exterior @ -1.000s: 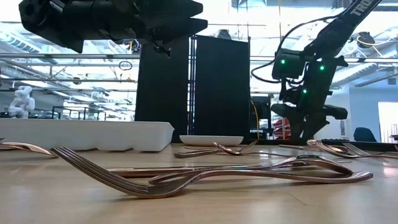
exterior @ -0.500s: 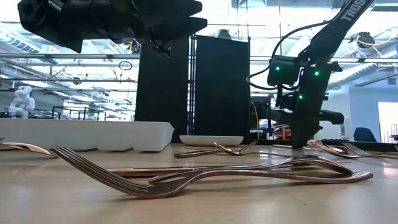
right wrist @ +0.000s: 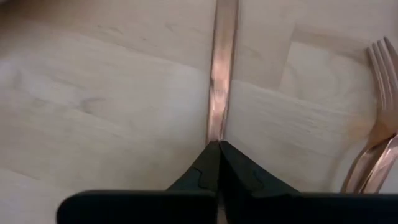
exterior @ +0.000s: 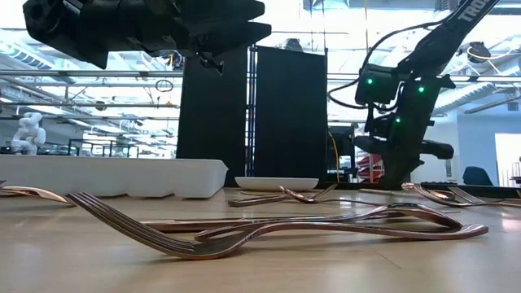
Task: Sort silverware
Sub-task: Put the knife on the silverware tray
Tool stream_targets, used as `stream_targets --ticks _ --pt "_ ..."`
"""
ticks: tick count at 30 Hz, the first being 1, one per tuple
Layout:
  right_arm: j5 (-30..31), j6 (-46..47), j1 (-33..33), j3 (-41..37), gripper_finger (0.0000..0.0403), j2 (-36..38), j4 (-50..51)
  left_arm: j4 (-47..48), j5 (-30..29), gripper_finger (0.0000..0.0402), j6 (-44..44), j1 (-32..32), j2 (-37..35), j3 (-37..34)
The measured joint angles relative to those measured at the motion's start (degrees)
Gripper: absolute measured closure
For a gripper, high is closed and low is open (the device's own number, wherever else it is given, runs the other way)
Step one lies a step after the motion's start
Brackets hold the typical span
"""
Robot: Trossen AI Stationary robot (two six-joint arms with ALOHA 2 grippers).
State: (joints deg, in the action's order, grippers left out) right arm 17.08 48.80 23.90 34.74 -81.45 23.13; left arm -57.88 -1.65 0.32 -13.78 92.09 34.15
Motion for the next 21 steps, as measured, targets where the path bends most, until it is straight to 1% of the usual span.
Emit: stream_targets --ticks 10,12,16,21 --pt "2.0 -0.5 0.0 0.1 0.0402 0.2 -0.5 0.0 0.0 0.023 0.0 0.0 0.0 0.0" --pt "2.1 -1.4 0.0 0.1 0.0396 0.2 -0.5 0.0 0.0 0.023 0.0 0.0 0.0 0.0" --pt "2.1 -2.6 0.0 0.1 0.0363 0.3 -0.9 0.1 0.0 0.023 0.0 0.0 0.0 0.0" --pt "2.4 -2.5 0.0 0.2 0.0299 -0.3 -1.5 0.1 0.0 0.023 0.0 0.0 0.0 0.0"
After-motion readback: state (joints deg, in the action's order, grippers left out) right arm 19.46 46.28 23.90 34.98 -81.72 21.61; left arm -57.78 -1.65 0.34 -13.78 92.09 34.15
